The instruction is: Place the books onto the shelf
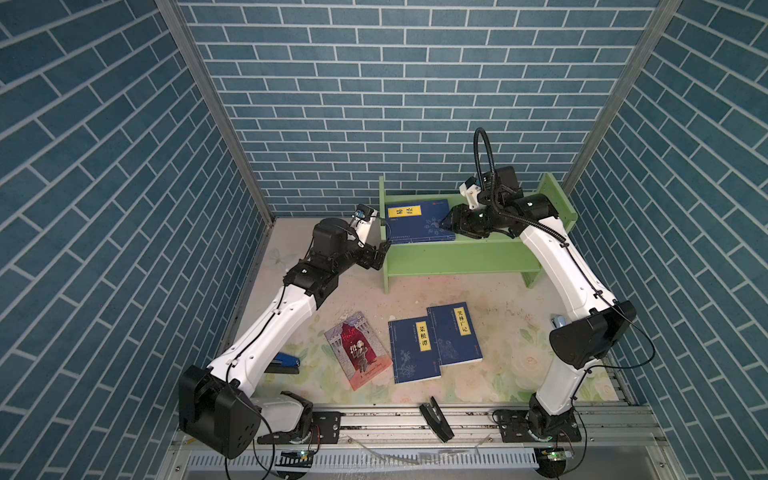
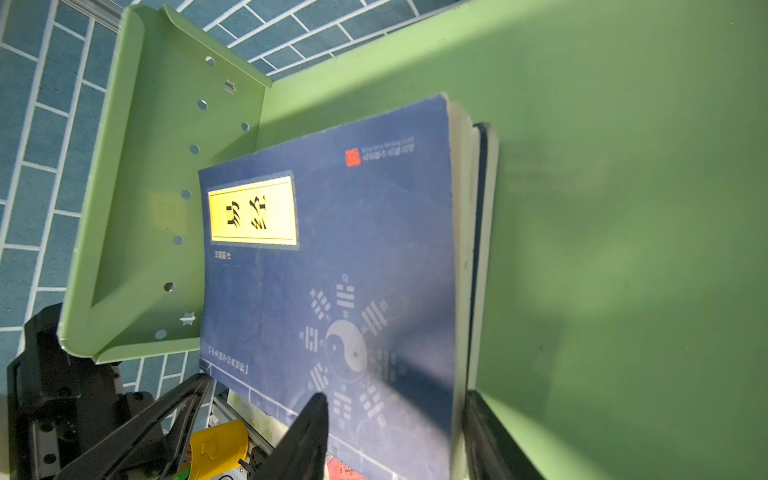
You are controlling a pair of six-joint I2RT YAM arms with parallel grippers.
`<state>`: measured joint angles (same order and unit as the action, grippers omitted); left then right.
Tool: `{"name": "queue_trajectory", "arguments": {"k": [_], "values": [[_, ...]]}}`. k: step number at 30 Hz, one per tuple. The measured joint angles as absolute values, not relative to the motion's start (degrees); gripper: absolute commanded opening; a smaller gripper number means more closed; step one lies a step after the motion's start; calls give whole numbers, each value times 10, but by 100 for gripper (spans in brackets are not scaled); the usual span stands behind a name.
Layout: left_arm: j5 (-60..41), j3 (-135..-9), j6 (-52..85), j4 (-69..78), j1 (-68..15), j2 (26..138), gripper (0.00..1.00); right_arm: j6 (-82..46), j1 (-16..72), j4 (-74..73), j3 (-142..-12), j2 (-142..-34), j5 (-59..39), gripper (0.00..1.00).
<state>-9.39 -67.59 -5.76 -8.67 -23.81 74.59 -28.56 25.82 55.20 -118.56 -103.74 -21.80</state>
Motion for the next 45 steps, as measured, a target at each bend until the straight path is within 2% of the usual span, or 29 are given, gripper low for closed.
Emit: {"name": "queue_trajectory", "arguments": {"k": [13, 32, 45], "values": [[-119, -676, -65, -87, -238, 746, 99, -285, 258, 552, -1193, -1042, -215, 54], [-93, -675, -79, -62, -238, 746, 99, -285, 258, 552, -1193, -1043, -212, 54], [-128, -651, -97, -84, -238, 732, 99, -285, 258, 553, -1196, -1043, -194, 55]]}}
